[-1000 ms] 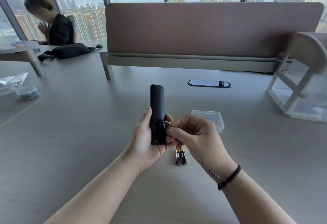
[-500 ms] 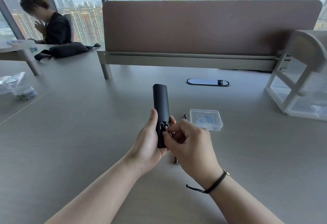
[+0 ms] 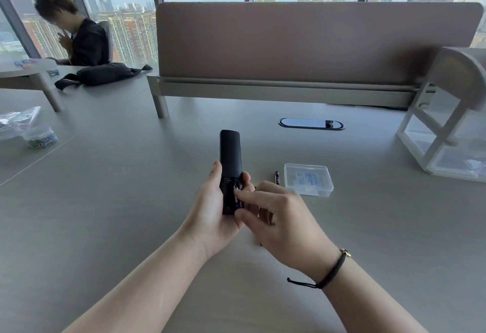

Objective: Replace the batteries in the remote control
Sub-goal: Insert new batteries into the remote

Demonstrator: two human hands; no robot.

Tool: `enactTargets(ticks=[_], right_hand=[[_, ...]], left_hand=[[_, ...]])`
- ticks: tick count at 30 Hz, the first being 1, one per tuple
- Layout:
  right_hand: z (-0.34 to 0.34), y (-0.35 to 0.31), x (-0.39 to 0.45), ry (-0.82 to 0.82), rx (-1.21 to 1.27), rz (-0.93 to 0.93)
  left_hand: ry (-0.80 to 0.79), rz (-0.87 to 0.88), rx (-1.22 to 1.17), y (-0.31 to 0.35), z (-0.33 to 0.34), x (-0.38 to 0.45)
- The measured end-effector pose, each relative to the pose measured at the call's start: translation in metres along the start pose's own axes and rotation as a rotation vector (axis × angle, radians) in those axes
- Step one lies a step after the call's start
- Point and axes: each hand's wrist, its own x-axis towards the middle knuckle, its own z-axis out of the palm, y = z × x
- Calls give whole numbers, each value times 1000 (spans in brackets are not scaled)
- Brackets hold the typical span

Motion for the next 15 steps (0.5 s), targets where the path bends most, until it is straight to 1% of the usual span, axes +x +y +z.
enactTargets(ticks=[3,5,6,9,11,13,15], right_hand=[[3,2,0,51,-7,44],[7,3,-1,80,23,101],[8,2,-1,88,77,148],[12,3,0,69,339,319],[11,6,3,67,422,420],[6,9,5,68,497,482],[2,10,7,57,539,492]], left_hand=[[6,12,-30,-1,0,1],[10,24,-6,-1,-1,2],[12,32,19,-1,-1,2],[10,16,112,-4,-1,-1],[-11,-20,179,-6,1,-6],[-37,-42,204,-9,3,-9],[-64,-43,200,-9,5,-9]])
